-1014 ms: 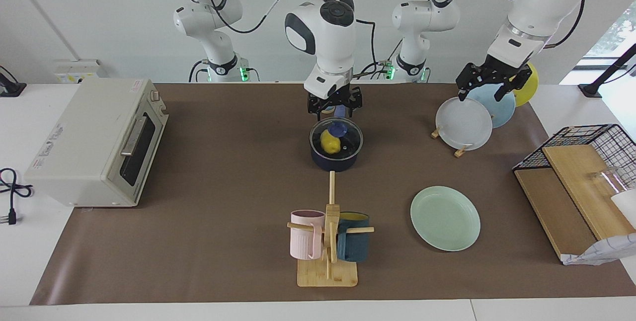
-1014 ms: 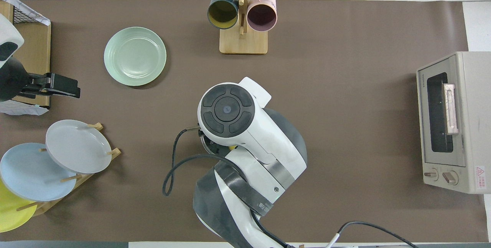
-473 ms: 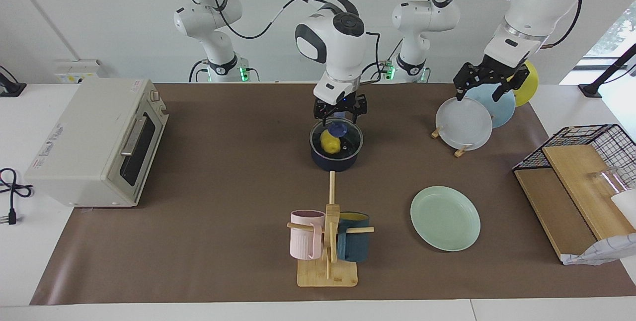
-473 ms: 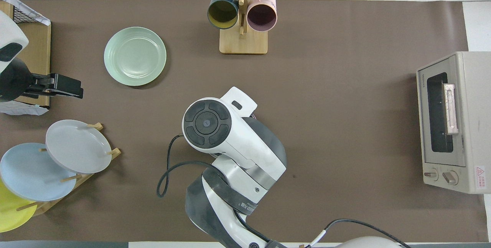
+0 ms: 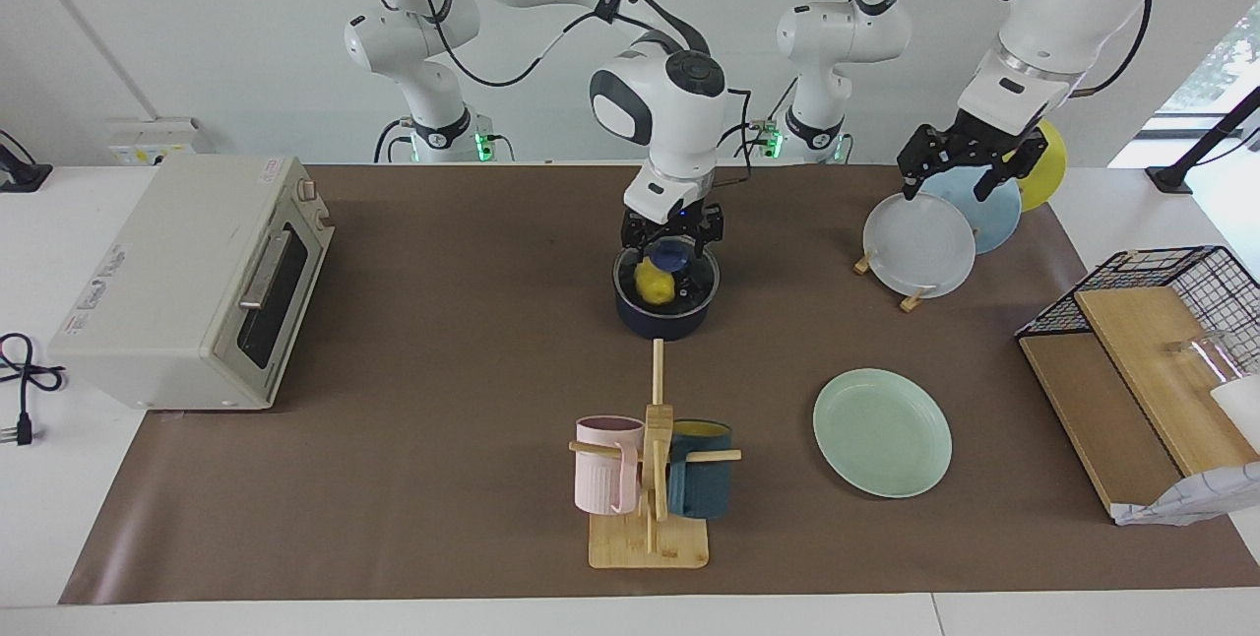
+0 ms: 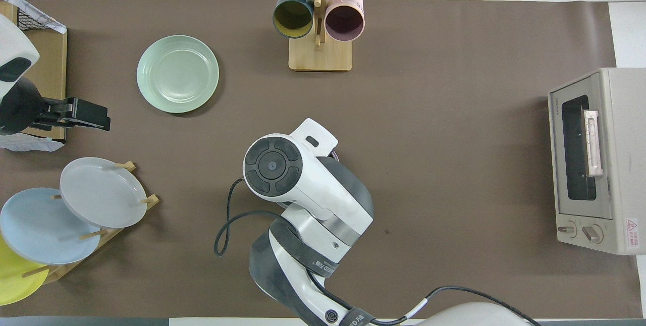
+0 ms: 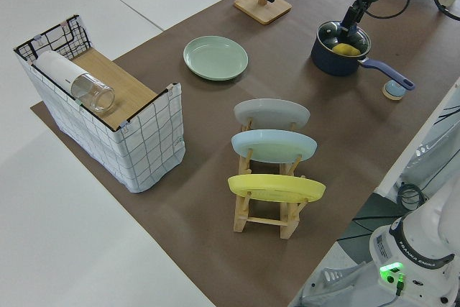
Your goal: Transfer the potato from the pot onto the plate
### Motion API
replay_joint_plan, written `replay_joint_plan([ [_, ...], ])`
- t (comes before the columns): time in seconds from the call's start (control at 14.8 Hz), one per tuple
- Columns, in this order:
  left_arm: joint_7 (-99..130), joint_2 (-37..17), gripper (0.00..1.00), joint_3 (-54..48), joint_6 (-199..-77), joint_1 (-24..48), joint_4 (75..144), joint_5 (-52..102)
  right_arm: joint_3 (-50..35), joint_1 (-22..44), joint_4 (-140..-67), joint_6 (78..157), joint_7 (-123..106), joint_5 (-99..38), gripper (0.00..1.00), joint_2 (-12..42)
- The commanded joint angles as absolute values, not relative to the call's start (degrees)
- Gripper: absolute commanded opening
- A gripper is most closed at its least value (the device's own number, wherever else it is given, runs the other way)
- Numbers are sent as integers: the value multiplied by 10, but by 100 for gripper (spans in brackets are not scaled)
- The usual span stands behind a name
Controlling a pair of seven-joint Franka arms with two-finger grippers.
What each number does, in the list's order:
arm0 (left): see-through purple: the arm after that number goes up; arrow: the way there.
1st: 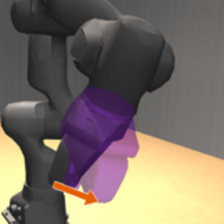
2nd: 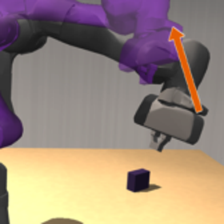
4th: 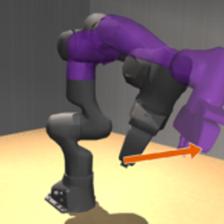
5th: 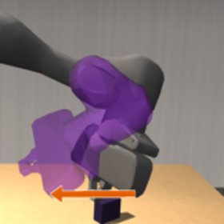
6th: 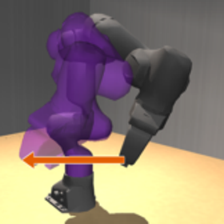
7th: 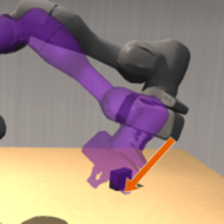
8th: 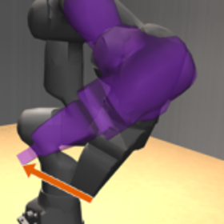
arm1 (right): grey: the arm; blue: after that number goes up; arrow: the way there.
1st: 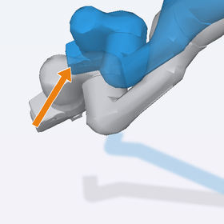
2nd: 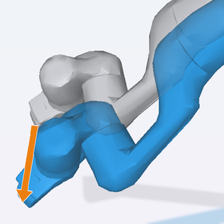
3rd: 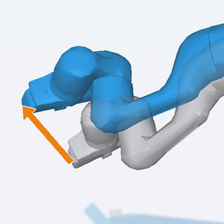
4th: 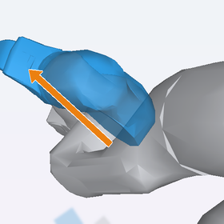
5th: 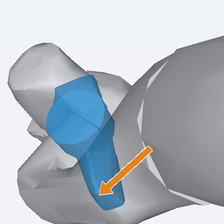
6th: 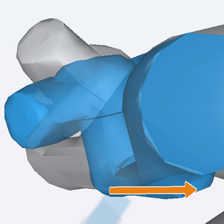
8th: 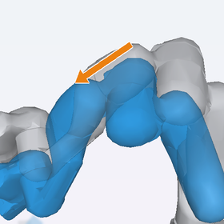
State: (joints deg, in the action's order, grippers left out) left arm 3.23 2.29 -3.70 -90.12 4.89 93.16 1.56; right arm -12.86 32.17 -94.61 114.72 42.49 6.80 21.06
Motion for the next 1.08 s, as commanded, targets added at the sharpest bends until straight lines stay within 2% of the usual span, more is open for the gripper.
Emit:
replay_joint_plan([
  [0.0, 33, 46, 100, -37, -904, 51, 961, 20, -131, 316, -959, 1160, 434, 81, 100, 204],
  [0.2, 33, 53, 100, -37, -907, 52, 975, 20, -131, 314, -959, 1161, 432, 81, 97, 204],
  [0.81, 32, 57, 100, -37, -906, 52, 982, 20, -131, 313, -956, 1161, 429, 81, 65, 206],
  [1.01, 33, 57, 100, -37, -908, 52, 982, 21, -131, 313, -954, 1161, 429, 81, 64, 206],
])
